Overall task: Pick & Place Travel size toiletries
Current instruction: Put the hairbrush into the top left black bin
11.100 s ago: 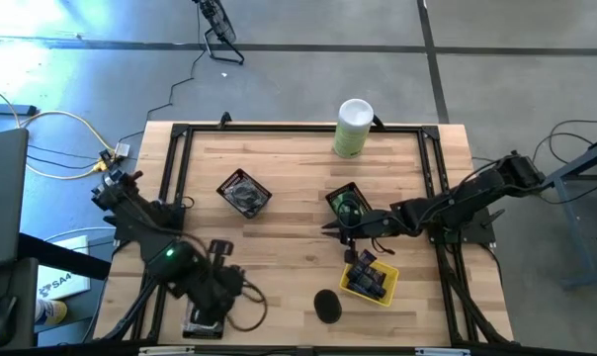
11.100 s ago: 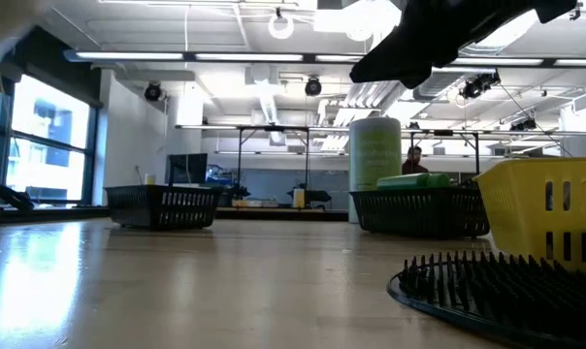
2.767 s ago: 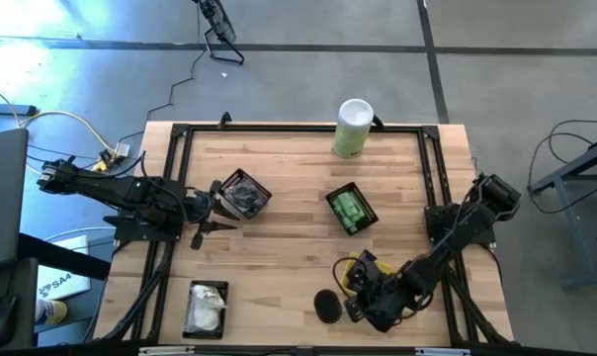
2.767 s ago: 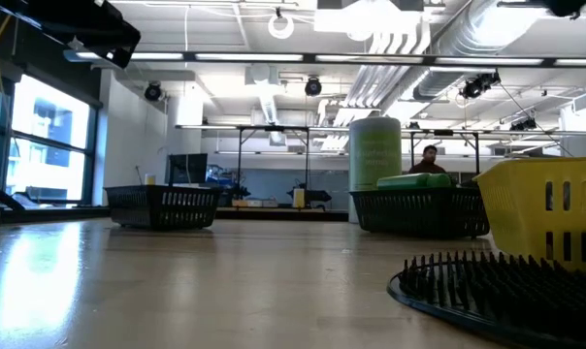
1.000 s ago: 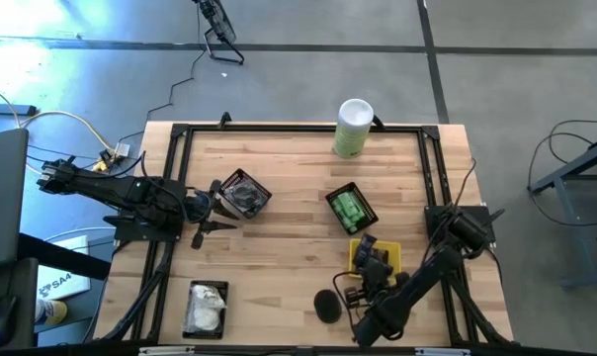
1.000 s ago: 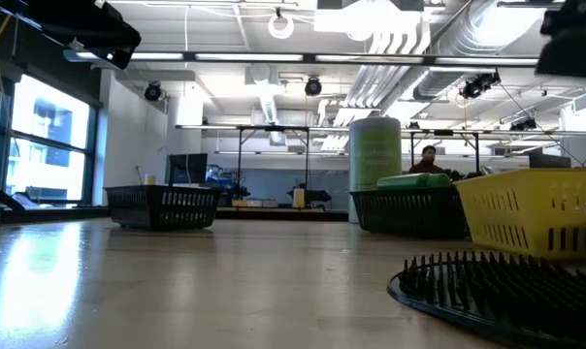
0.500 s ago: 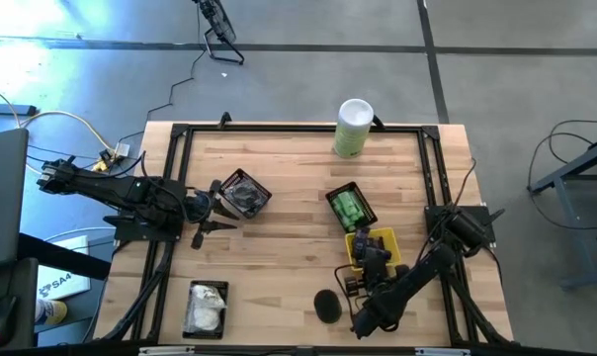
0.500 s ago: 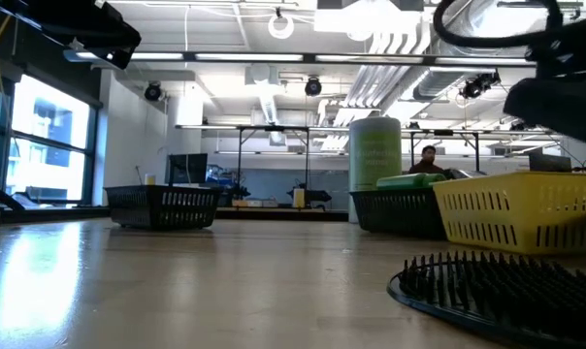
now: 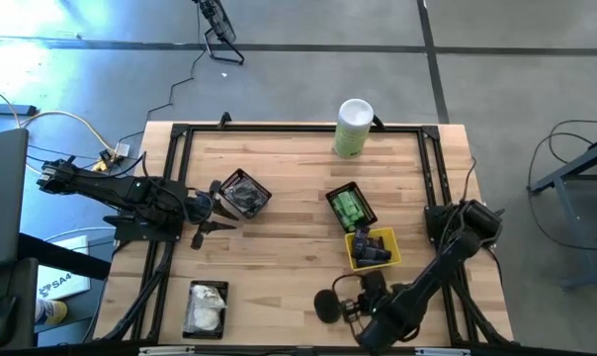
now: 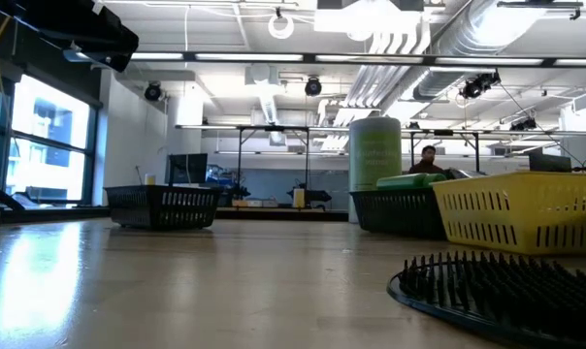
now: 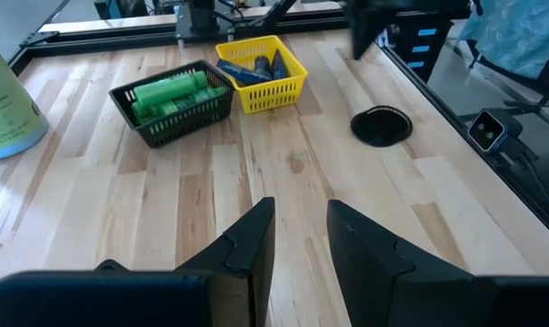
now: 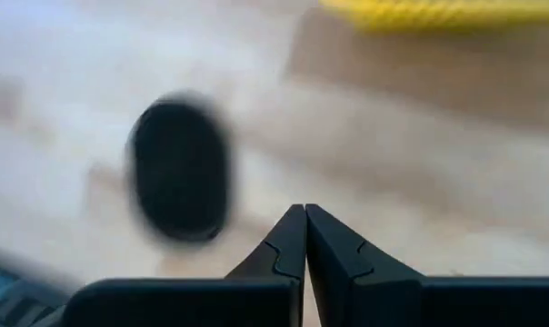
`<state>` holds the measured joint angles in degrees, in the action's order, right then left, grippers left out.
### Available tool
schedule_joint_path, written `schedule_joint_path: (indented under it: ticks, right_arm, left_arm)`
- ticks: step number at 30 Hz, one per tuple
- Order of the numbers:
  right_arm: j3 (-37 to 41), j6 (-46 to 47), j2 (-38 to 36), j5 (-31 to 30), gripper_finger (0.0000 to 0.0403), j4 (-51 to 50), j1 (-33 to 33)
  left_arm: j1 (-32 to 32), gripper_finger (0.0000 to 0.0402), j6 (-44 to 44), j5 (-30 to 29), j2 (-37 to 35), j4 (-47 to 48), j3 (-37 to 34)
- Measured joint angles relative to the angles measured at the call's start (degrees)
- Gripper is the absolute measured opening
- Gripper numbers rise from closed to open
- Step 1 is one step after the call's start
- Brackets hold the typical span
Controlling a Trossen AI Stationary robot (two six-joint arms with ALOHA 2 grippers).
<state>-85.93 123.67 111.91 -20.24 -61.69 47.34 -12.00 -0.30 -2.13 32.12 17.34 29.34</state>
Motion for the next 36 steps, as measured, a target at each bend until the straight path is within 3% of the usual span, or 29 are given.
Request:
schedule_joint_path:
  ticks: [4, 13, 23, 30, 36]
  right_arm:
    - [0.2, -0.9, 0.0, 0.3, 0.0003, 9.9, 1.0]
    - [0.2, 4.6, 1.0, -14.5, 0.0003, 17.4, 5.5]
    - [0.2, 8.1, 5.9, -9.0, 0.0003, 18.9, 5.0]
    - [0.2, 3.7, 5.8, -7.9, 0.0020, 17.3, 2.9]
    - [0.2, -1.7, 5.8, -3.3, 0.0037, 17.1, 0.6]
  left_arm:
    - [0.0, 0.0100, 0.0, 0.0, 0.0, 0.0, 0.0]
    - [0.0, 0.0100, 0.0, 0.0, 0.0, 0.0, 0.0]
    - [0.0, 0.0100, 0.0, 0.0, 0.0, 0.0, 0.0]
    - [0.0, 0.0100, 0.0, 0.0, 0.0, 0.2, 0.0]
    - [0.0, 0.0100, 0.0, 0.0, 0.0, 0.9, 0.0]
